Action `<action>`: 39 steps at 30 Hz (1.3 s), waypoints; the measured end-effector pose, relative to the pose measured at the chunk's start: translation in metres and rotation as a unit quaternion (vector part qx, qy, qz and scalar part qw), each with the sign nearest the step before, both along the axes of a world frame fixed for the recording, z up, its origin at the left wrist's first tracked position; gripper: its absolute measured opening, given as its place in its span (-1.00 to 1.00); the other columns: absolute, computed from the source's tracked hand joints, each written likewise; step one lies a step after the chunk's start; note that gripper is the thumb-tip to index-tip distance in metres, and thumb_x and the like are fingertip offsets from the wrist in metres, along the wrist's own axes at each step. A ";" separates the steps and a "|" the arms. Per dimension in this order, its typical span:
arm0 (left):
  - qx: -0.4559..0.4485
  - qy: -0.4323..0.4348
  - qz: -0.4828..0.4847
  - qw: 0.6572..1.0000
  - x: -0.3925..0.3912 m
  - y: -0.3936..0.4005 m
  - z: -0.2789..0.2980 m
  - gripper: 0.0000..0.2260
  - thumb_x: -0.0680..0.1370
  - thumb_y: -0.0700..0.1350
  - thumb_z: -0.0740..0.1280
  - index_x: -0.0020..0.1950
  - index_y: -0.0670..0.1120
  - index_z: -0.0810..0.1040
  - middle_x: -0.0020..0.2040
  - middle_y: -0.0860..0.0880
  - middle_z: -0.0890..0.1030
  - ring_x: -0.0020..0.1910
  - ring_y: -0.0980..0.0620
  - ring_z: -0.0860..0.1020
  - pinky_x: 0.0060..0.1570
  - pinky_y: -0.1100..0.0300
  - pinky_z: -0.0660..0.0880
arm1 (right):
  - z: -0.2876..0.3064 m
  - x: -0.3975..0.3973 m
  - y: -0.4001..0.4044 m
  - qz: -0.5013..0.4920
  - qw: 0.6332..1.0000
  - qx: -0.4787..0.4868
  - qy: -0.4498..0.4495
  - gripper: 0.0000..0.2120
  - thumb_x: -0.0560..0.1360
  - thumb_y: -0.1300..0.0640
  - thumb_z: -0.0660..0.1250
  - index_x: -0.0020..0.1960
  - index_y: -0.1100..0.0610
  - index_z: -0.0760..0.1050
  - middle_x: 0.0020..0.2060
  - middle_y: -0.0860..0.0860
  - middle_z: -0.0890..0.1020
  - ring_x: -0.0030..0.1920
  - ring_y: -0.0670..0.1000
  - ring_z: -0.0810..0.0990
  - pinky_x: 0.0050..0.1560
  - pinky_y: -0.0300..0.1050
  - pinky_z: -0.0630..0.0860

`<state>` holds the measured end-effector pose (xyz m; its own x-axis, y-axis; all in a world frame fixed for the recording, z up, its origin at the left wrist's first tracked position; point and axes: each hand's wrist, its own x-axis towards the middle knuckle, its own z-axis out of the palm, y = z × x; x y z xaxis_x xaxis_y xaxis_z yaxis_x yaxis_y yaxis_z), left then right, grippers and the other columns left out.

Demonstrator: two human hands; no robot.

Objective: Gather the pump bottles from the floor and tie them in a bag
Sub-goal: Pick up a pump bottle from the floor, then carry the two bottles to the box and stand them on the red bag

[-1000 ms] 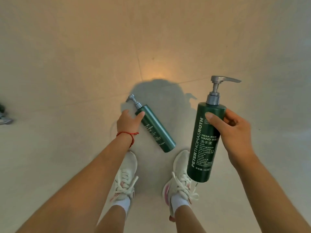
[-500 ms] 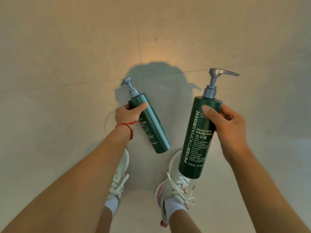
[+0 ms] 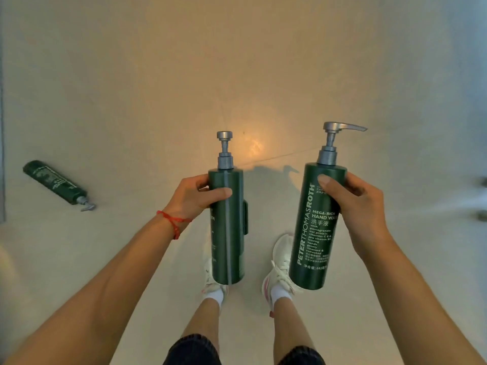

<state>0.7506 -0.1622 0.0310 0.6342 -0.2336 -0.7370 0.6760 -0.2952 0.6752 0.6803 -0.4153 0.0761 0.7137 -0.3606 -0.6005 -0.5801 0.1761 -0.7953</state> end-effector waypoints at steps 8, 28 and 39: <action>-0.039 -0.024 0.002 0.999 0.011 -0.008 0.166 -0.85 0.34 -0.12 0.43 -0.11 -0.05 0.58 -0.14 -0.08 0.63 -0.12 -0.06 0.60 -0.13 0.12 0.55 | 0.155 -0.009 0.017 -0.040 0.998 0.025 -0.045 -0.84 0.27 0.03 0.48 -0.16 0.00 0.65 -0.35 -0.11 0.69 -0.33 -0.15 0.63 -0.35 -0.36 0.50; -0.099 -0.097 -0.119 0.983 -0.048 -0.151 0.401 -0.89 0.48 -0.23 0.32 -0.12 -0.04 0.57 -0.17 -0.07 0.62 -0.19 -0.02 0.58 -0.13 0.08 0.53 | 0.371 -0.158 -0.056 -0.315 0.943 -0.025 -0.110 -0.89 0.35 0.17 0.43 -0.12 0.08 0.62 -0.38 -0.10 0.70 -0.36 -0.15 0.64 -0.39 -0.35 0.52; -0.151 -0.112 -0.312 0.931 -0.118 -0.315 0.463 -0.91 0.45 -0.18 0.38 -0.12 0.01 0.59 -0.16 -0.01 0.64 -0.19 0.03 0.60 -0.14 0.11 0.56 | 0.429 -0.268 -0.153 -0.489 0.858 -0.068 -0.140 -0.84 0.33 0.14 0.44 -0.09 0.09 0.60 -0.34 -0.13 0.71 -0.33 -0.16 0.65 -0.37 -0.36 0.52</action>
